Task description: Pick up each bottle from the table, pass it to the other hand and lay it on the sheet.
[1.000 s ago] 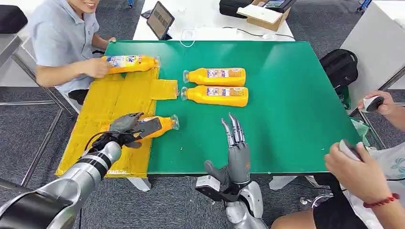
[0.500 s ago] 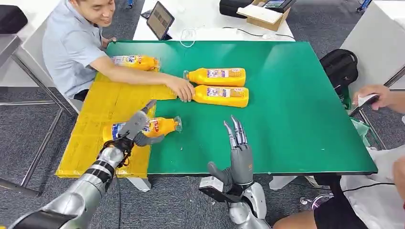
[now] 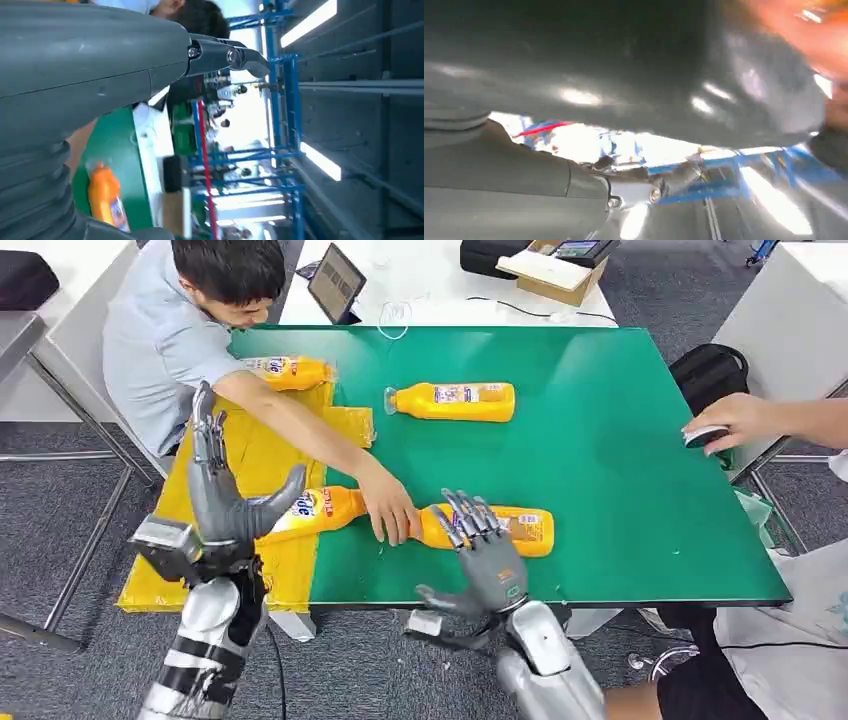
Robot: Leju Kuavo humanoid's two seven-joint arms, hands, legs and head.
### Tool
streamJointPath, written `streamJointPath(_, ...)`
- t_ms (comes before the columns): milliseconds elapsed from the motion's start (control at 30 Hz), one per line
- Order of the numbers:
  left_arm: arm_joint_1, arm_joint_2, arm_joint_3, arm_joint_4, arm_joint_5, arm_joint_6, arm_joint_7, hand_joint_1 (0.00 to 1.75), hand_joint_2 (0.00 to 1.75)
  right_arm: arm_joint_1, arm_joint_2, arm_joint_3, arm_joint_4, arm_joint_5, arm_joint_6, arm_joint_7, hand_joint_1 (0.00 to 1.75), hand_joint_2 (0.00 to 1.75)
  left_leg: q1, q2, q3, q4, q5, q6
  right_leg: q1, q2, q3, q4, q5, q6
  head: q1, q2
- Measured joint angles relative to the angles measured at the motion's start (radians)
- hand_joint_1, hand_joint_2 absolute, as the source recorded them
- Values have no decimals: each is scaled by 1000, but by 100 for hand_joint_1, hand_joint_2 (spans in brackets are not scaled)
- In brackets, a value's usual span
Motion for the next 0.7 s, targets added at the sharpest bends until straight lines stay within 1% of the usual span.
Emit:
streamJointPath(33,19,0,-3,-23,40,-27,7,0,175,-30,-25,3,51,1,0,35,0,175,-1,0,0,0,0,0,-1,0,0,0,0,1,0,0)
streamJointPath(133,67,0,-14,-64,72,-55,8,0,175,-98,-81,11,147,12,0,73,0,175,-1,0,0,0,0,1,-1,0,0,0,1,1,0,0)
streamJointPath(233,95,0,-18,-79,77,-38,22,0,175,-158,-118,21,237,25,0,124,0,175,-1,0,0,0,0,1,-1,0,0,0,1,1,0,0)
streamJointPath(300,112,-1,-17,-80,69,-4,38,0,175,-204,-135,29,306,19,14,138,0,175,0,0,0,0,0,1,0,0,-1,0,1,1,0,0)
streamJointPath(433,112,-6,-19,-72,-38,126,65,0,175,-264,-143,48,402,10,58,166,0,175,0,0,0,0,0,1,0,0,-1,0,1,1,0,0)
streamJointPath(700,108,-11,-26,-55,-63,152,79,0,175,-307,-140,83,495,15,89,197,0,175,0,0,0,0,0,1,0,0,-1,0,1,1,0,0)
